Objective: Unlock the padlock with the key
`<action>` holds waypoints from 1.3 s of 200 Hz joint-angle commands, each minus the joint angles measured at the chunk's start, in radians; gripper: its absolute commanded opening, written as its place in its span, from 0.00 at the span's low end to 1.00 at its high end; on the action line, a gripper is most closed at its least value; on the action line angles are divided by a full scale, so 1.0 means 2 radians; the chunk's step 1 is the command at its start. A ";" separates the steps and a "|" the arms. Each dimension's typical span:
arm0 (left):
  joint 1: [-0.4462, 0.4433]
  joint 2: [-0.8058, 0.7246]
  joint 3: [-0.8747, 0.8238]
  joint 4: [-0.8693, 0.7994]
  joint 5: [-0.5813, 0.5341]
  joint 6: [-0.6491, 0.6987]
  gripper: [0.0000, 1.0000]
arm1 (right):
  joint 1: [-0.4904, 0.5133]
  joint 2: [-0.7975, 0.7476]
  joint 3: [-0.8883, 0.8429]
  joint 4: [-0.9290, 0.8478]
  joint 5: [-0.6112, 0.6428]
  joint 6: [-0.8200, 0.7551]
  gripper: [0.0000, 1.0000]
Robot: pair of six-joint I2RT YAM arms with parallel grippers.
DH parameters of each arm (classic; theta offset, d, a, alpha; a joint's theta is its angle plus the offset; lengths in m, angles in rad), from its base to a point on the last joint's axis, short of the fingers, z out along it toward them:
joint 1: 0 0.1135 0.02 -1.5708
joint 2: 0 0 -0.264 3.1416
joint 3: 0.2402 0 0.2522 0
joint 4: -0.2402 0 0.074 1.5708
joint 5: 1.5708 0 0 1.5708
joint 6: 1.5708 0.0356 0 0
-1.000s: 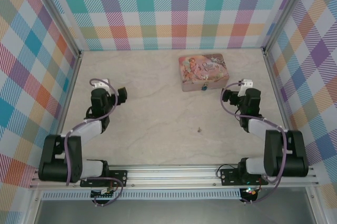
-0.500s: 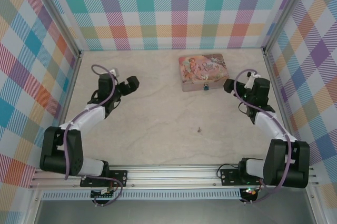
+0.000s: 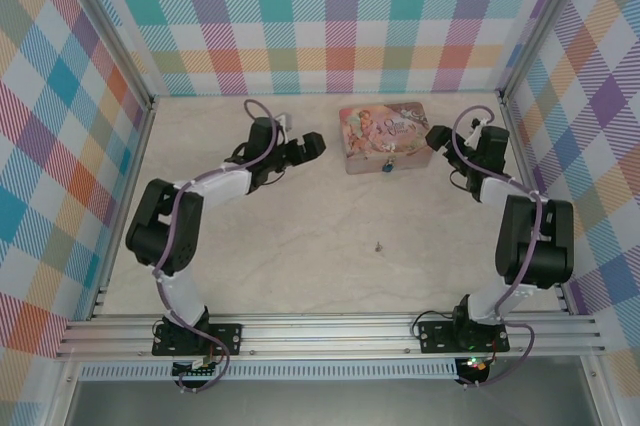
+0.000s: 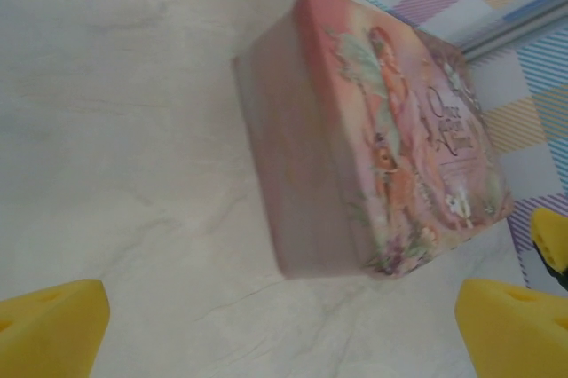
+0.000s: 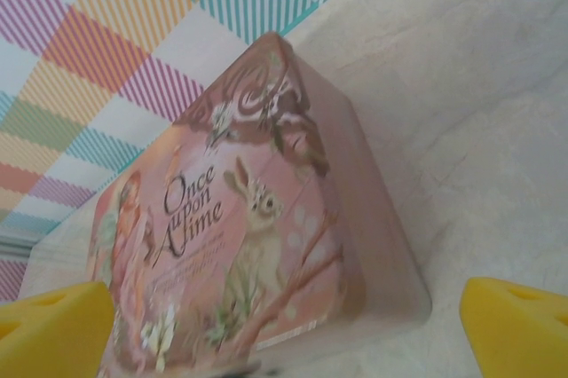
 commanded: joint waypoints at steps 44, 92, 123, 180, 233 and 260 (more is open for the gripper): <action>-0.031 0.118 0.147 -0.007 0.057 -0.027 1.00 | 0.000 0.090 0.076 0.038 -0.029 0.007 1.00; -0.050 0.188 0.246 -0.051 0.068 -0.026 1.00 | 0.013 0.129 0.106 0.021 -0.067 0.000 1.00; -0.057 0.217 0.283 -0.070 0.079 -0.031 1.00 | 0.020 0.134 0.111 0.008 -0.091 -0.014 1.00; -0.060 0.207 0.273 -0.074 0.077 -0.029 1.00 | 0.033 0.120 0.109 -0.035 -0.145 -0.050 0.96; -0.058 0.136 0.193 -0.074 0.046 -0.006 1.00 | 0.070 0.081 0.072 -0.049 -0.164 -0.059 0.97; -0.052 0.087 0.129 -0.067 0.033 -0.005 1.00 | 0.104 0.058 0.050 -0.060 -0.164 -0.063 0.97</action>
